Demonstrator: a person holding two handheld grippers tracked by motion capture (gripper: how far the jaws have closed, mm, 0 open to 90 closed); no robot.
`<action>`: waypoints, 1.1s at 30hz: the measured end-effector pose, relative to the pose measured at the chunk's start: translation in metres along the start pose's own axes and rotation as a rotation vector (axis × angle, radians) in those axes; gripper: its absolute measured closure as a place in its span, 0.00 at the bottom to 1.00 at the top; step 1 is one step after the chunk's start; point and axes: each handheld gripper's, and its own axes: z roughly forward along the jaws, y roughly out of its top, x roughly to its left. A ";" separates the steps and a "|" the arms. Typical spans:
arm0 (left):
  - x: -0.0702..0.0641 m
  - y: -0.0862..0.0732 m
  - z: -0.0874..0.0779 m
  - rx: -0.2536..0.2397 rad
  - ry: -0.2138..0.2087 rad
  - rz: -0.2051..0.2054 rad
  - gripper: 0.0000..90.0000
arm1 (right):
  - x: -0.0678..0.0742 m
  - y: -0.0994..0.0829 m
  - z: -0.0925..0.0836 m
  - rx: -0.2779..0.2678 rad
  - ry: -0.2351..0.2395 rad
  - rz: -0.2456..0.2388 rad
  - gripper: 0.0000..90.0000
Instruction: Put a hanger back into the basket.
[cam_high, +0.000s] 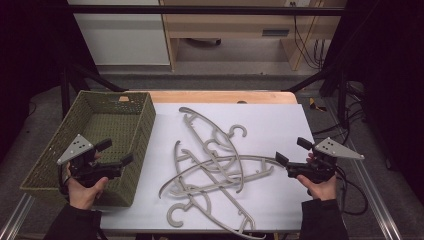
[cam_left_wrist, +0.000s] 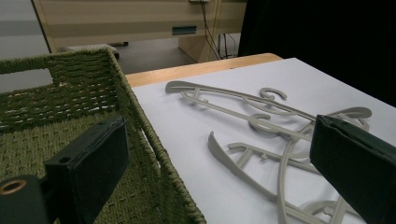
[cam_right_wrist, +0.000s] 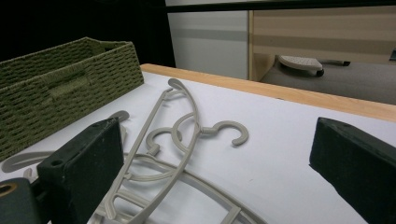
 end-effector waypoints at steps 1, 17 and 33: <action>0.000 0.000 0.000 0.000 0.000 0.000 0.05 | 0.000 0.000 0.000 0.000 0.000 0.000 0.04; 0.000 -0.001 0.002 0.015 -0.005 0.011 0.05 | 0.017 0.008 0.026 0.090 0.011 -0.043 0.07; 0.001 0.000 0.000 0.011 -0.007 0.017 0.05 | 0.035 0.022 0.094 0.234 0.012 -0.037 0.13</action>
